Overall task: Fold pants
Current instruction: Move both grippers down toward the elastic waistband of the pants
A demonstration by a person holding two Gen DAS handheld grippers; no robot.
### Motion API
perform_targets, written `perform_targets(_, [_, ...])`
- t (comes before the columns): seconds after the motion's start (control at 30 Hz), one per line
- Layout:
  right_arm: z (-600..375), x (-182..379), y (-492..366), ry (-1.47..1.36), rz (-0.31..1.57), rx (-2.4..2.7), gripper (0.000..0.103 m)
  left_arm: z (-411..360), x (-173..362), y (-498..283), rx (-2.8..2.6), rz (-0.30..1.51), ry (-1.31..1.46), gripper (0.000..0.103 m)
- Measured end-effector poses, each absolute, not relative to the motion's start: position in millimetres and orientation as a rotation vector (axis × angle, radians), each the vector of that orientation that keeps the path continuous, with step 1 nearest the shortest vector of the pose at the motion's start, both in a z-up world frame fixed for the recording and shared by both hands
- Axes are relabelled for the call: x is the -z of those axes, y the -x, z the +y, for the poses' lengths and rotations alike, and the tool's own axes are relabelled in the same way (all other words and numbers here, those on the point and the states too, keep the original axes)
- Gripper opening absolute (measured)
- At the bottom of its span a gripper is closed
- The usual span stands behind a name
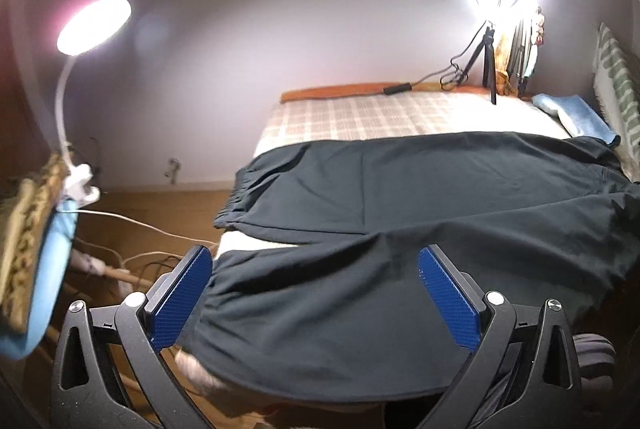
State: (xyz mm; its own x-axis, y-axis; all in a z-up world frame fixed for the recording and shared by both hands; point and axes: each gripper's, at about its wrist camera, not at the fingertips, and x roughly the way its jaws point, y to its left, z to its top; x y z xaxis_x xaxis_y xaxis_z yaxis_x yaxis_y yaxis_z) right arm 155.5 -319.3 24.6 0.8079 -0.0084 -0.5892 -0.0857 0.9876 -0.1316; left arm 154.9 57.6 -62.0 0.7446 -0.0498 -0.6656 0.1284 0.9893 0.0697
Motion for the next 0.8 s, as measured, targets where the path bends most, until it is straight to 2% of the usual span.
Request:
perform_targets(0.3, [-306, 8, -272, 0.254, 0.769, -0.217, 0.103, 105, 74, -261, 0.135, 0.863, -0.010, 0.102])
perform_targets(0.5, [-303, 44, -340, 0.243, 0.887, -0.376, 0.103, 140, 104, -334, 0.143, 0.971, 0.126, 0.101])
perform_targets(0.8, [-297, 99, -399, 0.241, 1.032, -0.464, 0.103, 171, 158, -389, 0.112, 1.121, 0.286, 0.101])
